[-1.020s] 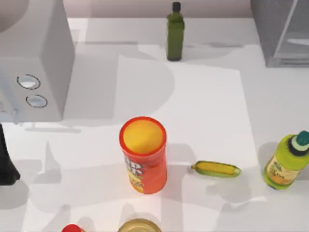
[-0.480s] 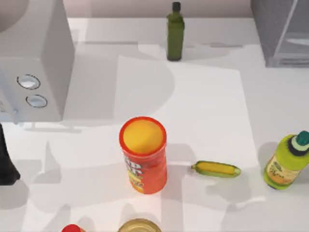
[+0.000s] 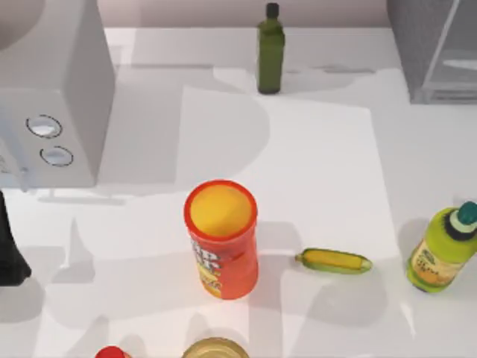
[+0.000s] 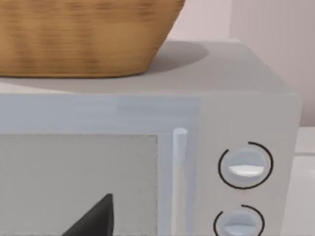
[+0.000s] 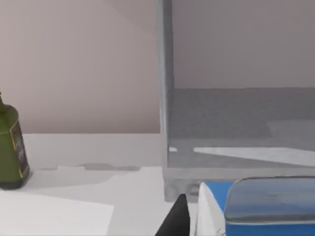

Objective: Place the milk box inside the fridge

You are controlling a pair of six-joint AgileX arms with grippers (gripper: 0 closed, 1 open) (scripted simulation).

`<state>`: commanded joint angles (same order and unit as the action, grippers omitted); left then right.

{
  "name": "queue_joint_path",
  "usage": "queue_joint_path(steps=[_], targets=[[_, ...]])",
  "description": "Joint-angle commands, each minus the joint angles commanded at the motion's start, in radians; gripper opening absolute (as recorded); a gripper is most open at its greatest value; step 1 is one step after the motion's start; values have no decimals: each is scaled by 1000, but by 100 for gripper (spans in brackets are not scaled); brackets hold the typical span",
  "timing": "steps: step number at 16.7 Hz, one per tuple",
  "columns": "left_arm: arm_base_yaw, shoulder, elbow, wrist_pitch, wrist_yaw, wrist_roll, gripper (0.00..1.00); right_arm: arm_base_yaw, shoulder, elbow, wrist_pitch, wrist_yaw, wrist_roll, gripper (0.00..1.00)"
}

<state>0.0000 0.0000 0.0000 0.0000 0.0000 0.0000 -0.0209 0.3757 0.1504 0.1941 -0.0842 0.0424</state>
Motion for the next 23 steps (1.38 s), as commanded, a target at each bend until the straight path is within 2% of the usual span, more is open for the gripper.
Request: queue_joint_path(steps=[14, 19, 23], targets=[[0, 0, 0, 0, 0, 0, 100, -155, 1479, 651, 792, -188, 39, 0], [0, 0, 0, 0, 0, 0, 100, -235, 1750, 802, 976, -183, -7, 0], [0, 0, 0, 0, 0, 0, 100, -258, 1798, 826, 1005, -171, -27, 0]])
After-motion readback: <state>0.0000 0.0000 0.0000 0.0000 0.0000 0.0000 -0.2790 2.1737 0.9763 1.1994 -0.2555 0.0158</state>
